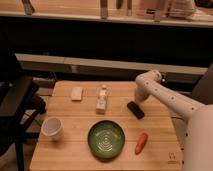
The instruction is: Push the eraser across the table
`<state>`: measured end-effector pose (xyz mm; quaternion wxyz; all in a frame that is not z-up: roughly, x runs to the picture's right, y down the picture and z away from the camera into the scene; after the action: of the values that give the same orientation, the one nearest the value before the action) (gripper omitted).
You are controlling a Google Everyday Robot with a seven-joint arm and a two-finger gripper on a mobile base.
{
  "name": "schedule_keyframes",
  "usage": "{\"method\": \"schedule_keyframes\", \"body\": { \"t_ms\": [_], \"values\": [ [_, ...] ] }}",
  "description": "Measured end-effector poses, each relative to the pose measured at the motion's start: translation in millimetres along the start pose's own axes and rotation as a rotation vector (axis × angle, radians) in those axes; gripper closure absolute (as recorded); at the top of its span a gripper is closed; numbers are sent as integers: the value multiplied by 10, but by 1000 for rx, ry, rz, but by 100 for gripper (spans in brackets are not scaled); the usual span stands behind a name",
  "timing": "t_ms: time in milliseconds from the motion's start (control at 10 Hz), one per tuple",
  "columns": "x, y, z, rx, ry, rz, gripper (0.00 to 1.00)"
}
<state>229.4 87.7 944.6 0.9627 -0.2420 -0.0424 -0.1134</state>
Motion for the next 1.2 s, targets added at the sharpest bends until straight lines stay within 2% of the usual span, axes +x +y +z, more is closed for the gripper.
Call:
{"method": "schedule_keyframes", "body": {
  "t_ms": [200,500,700,1200],
  "values": [
    [-136,-24,25,-7,1,-35,97],
    [-186,-36,50,-12,2,-48,97],
    [-234,-34,102,-31,4,-69,97],
    [-296,-40,119,-38,8,-82,97]
  ]
}}
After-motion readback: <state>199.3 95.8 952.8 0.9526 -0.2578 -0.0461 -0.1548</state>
